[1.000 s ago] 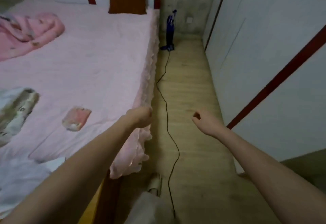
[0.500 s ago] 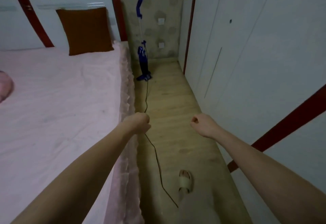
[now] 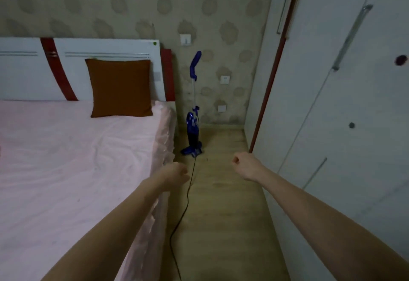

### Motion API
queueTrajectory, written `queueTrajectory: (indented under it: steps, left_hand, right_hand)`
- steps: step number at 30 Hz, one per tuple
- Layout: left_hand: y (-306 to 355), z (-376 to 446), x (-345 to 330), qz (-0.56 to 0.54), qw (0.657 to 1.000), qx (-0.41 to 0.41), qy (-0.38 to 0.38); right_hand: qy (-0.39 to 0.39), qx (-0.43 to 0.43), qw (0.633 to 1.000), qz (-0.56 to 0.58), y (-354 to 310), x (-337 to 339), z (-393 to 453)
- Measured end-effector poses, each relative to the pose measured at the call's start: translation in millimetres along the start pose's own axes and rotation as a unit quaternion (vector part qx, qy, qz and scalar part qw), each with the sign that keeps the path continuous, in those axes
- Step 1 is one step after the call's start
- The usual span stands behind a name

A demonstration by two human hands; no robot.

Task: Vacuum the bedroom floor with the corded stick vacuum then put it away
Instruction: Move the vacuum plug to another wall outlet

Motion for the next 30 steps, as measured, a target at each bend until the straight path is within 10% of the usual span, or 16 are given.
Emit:
queueTrajectory:
  steps: [10, 23, 30]
  left_hand:
    - [-31.0, 261.9, 169.6, -0.189, 0.980, 0.018, 0.062]
    - [-46.1, 540.2, 268.5, -0.521, 0.829, 0.178, 0.096]
    - [-42.7, 676.0, 300.4, -0.575, 0.763, 0.262, 0.135]
  right_hand:
    - [0.043, -0.011, 0.996, 0.073, -26.5, 100.7, 291.2]
    - [0.021, -0.080, 0.918, 0.388, -6.6, 204.2, 610.7]
    - [-0.117, -0.091, 0.886, 0.438, -29.2, 223.7, 764.9]
Point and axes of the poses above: each hand's wrist, its own z-axis towards the middle knuckle, its own x-axis out of the back of the hand, y = z × x, the point moved 8 cm from there along z, towards the middle knuckle, and after that the axes turned 3 degrees about x, right-handed, at the moved point
